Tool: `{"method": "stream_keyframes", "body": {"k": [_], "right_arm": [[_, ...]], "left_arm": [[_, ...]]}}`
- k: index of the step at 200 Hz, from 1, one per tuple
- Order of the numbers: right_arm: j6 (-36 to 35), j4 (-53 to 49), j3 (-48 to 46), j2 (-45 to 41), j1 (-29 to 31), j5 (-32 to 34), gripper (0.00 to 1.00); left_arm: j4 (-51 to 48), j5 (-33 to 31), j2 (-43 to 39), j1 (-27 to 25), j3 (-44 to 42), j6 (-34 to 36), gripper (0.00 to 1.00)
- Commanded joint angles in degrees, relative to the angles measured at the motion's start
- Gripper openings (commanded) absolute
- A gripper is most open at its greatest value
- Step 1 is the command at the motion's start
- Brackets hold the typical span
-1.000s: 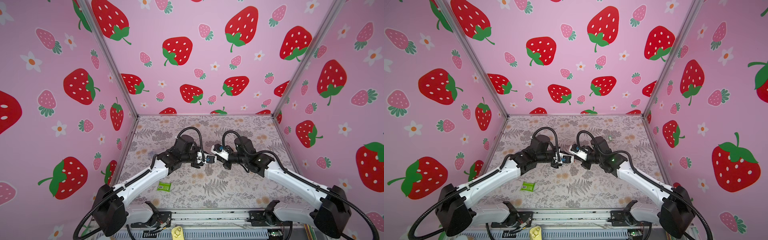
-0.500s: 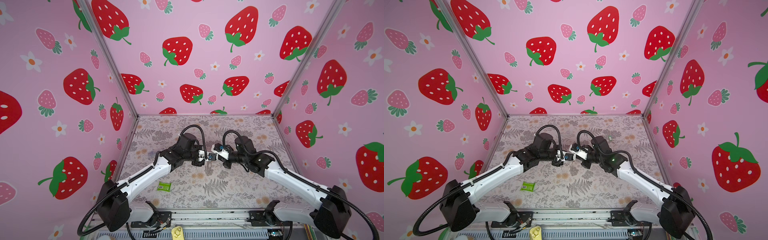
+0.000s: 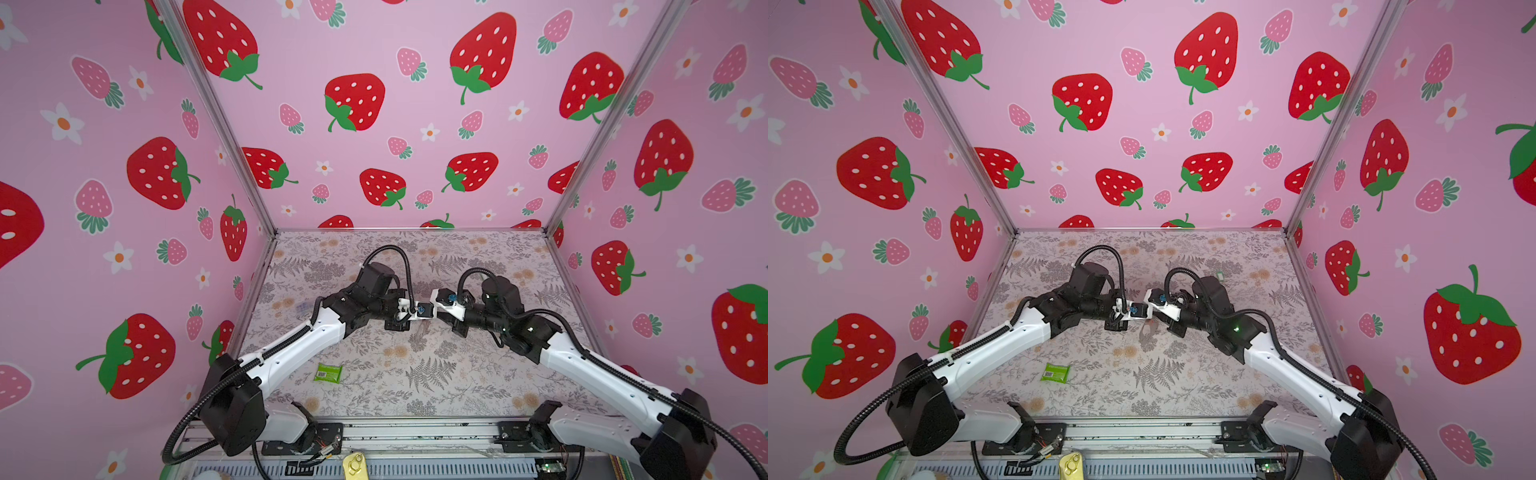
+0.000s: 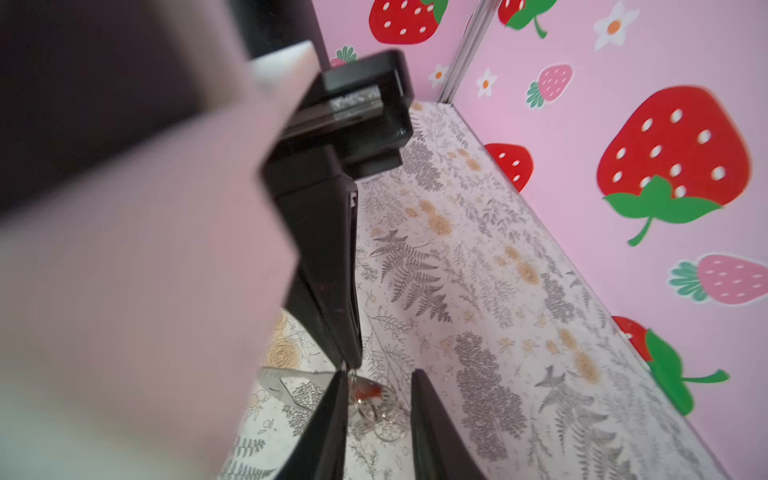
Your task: Put the keys on the keyring
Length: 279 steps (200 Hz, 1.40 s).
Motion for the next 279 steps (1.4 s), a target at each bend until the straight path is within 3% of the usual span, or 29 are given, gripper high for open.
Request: {"method": "stream_keyframes", "body": {"k": [1, 42, 116, 173, 279], "right_arm": [[0.0, 5.1, -3.32, -4.29, -1.45, 2.65, 0.32], [5.29, 10.47, -7.85, -5.47, -1.82, 1.03, 0.36], [12.83, 21.91, -9.47, -1.98, -1.59, 0.97, 0.43], [12.87, 24.33, -8.49, -0.1, -1.62, 4.52, 0.41], [12.56, 27.69, -7.56, 1.67, -1.38, 3.86, 0.18]], "left_arm": [[4.27, 11.62, -1.34, 3.18, 0.93, -6.09, 0.0], [11.69, 19.35, -1.4, 5.77, -0.55, -15.38, 0.0], [26.18, 18.47, -1.13, 5.93, -3.04, -32.71, 0.0], [29.22, 19.53, -0.7, 5.9, -3.86, -35.12, 0.0], [31.01, 19.34, 0.11, 5.86, -3.16, -37.17, 0.0]]}}
